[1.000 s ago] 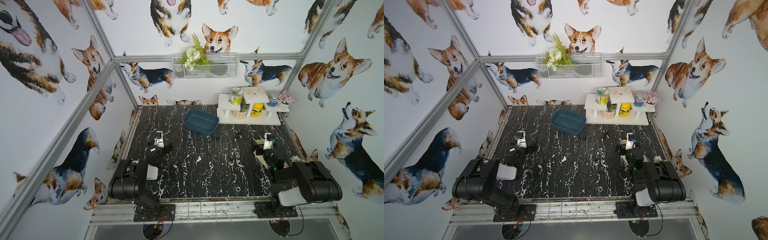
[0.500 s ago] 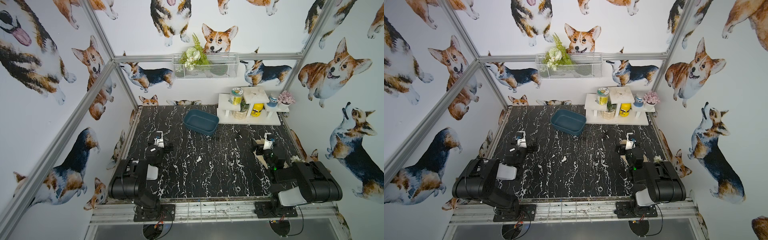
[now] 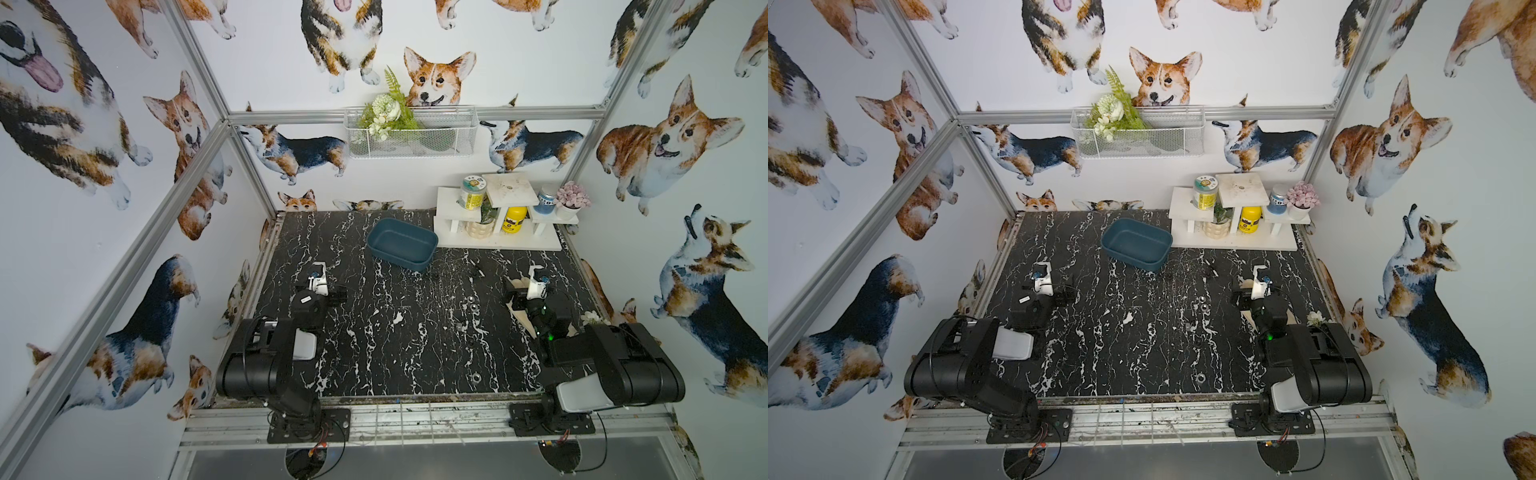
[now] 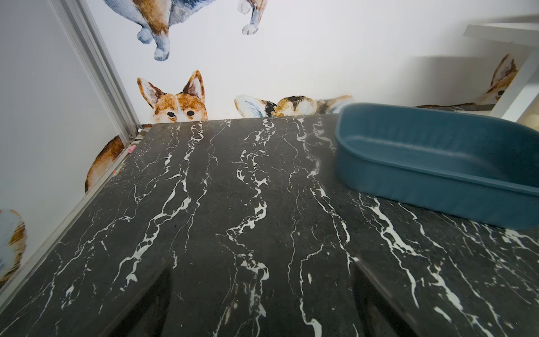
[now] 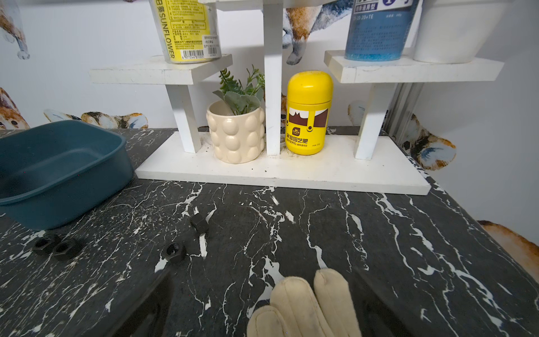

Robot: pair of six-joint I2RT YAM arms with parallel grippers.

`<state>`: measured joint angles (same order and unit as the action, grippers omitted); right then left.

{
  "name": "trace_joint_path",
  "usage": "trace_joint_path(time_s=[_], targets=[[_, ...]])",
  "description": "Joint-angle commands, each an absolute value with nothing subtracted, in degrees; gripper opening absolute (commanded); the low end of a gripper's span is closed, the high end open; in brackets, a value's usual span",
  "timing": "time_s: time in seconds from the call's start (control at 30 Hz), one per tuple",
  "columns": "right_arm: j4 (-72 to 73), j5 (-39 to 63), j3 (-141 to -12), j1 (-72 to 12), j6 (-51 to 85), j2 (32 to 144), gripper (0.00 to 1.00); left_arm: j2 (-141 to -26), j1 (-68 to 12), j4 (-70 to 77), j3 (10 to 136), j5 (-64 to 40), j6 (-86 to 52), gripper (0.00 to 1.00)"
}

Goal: Put the nuts on the desktop into the storage box
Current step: Pick up the storage box at the center of the board.

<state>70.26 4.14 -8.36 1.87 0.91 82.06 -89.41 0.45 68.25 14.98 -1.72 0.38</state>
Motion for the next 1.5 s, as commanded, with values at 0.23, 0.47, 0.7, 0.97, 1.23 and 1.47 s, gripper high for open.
trace_joint_path(time_s=[0.23,0.47,0.7,0.97,1.23,1.47], targets=[[43.31,8.98,-15.48,-0.95,-2.09,57.22,1.0,-74.07,-6.8,43.84,22.12,8.75,4.37,1.0],[16.97,6.66,-33.14,-4.5,4.07,50.97,1.0,-61.42,-9.93,30.35,27.1,2.72,-9.13,1.0],[-15.63,-8.74,-50.71,-1.81,27.94,58.3,1.0,-40.71,-9.76,11.13,32.41,2.65,-19.8,1.0],[-15.49,0.82,-49.51,-6.43,34.2,60.9,1.0,-19.71,-11.85,-0.45,30.57,10.77,-22.55,1.0],[-13.28,-10.64,-54.23,-23.35,39.82,69.18,1.0,-18.64,-11.87,-2.53,30.5,13.01,-18.09,1.0],[-11.98,-15.69,-61.0,-32.3,43.73,80.5,1.0,-20.5,-11.87,-5.95,31.18,11.45,-17.62,1.0]])
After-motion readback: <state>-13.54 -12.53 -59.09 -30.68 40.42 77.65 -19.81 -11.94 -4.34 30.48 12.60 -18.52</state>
